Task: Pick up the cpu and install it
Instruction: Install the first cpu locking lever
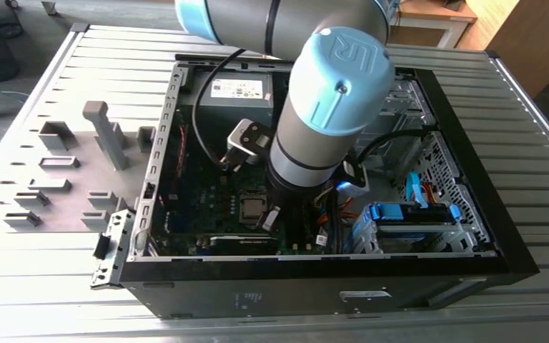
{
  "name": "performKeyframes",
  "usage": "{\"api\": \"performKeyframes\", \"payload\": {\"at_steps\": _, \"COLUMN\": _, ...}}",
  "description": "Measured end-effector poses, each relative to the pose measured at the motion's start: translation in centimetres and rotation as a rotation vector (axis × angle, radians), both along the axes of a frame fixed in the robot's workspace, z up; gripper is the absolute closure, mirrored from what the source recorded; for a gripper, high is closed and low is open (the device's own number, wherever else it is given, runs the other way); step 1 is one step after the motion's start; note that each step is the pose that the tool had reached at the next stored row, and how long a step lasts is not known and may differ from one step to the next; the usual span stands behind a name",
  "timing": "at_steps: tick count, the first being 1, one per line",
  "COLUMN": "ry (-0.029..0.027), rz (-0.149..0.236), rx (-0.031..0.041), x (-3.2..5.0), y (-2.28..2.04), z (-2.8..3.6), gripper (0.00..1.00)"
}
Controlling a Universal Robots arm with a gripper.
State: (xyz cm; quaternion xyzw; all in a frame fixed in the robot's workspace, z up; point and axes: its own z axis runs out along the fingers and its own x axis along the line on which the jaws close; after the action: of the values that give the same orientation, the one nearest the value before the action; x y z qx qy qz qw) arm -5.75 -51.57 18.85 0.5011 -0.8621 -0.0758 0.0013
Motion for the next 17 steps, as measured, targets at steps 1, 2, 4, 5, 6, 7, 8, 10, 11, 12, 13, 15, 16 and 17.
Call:
{"api": "performKeyframes", "payload": {"at_steps": 1, "ry": 0.0, "rz": 0.0, "rx": 0.0031, "x": -0.07, "y": 0.0, "z": 0.0, "gripper": 0.89}}
{"api": "performKeyframes", "payload": {"at_steps": 2, "ry": 0.0, "rz": 0.0, "rx": 0.0068, "x": -0.17, "y": 0.0, "z": 0.0, "gripper": 0.89}}
{"api": "performKeyframes", "payload": {"at_steps": 4, "ry": 0.0001, "rz": 0.0, "rx": 0.013, "x": -0.3, "y": -0.02, "z": 0.01, "gripper": 0.89}}
{"api": "performKeyframes", "payload": {"at_steps": 5, "ry": 0.0001, "rz": 0.0, "rx": 0.0156, "x": -0.32, "y": -0.03, "z": 0.0, "gripper": 0.89}}
{"api": "performKeyframes", "payload": {"at_steps": 6, "ry": 0.0001, "rz": -0.001, "rx": 0.0179, "x": -0.33, "y": -0.04, "z": 0.01, "gripper": 0.89}}
{"api": "performKeyframes", "payload": {"at_steps": 7, "ry": 0.0001, "rz": -0.001, "rx": 0.02, "x": -0.33, "y": -0.04, "z": 0.04, "gripper": 0.89}}
{"api": "performKeyframes", "payload": {"at_steps": 8, "ry": -0.0002, "rz": -0.001, "rx": 0.0227, "x": -0.33, "y": -0.03, "z": 0.18, "gripper": 0.89}}
{"api": "performKeyframes", "payload": {"at_steps": 10, "ry": -0.0001, "rz": -0.001, "rx": 0.0235, "x": -0.33, "y": -0.04, "z": 0.88, "gripper": 0.89}}
{"api": "performKeyframes", "payload": {"at_steps": 11, "ry": 0.0, "rz": -0.001, "rx": 0.0236, "x": -0.33, "y": -0.04, "z": 1.27, "gripper": 0.89}}
{"api": "performKeyframes", "payload": {"at_steps": 12, "ry": 0.0, "rz": -0.001, "rx": 0.0239, "x": -0.33, "y": -0.04, "z": 1.64, "gripper": 0.89}}
{"api": "performKeyframes", "payload": {"at_steps": 13, "ry": 0.0, "rz": -0.001, "rx": 0.0243, "x": -0.33, "y": -0.04, "z": 2.03, "gripper": 0.89}}
{"api": "performKeyframes", "payload": {"at_steps": 15, "ry": 0.0, "rz": -0.001, "rx": 0.0248, "x": -0.33, "y": -0.04, "z": 2.92, "gripper": 0.89}}
{"api": "performKeyframes", "payload": {"at_steps": 16, "ry": 0.0, "rz": -0.001, "rx": 0.0251, "x": -0.33, "y": -0.04, "z": 3.34, "gripper": 0.89}}
{"api": "performKeyframes", "payload": {"at_steps": 17, "ry": 0.0001, "rz": -0.001, "rx": 0.0251, "x": -0.33, "y": -0.05, "z": 3.77, "gripper": 0.89}}
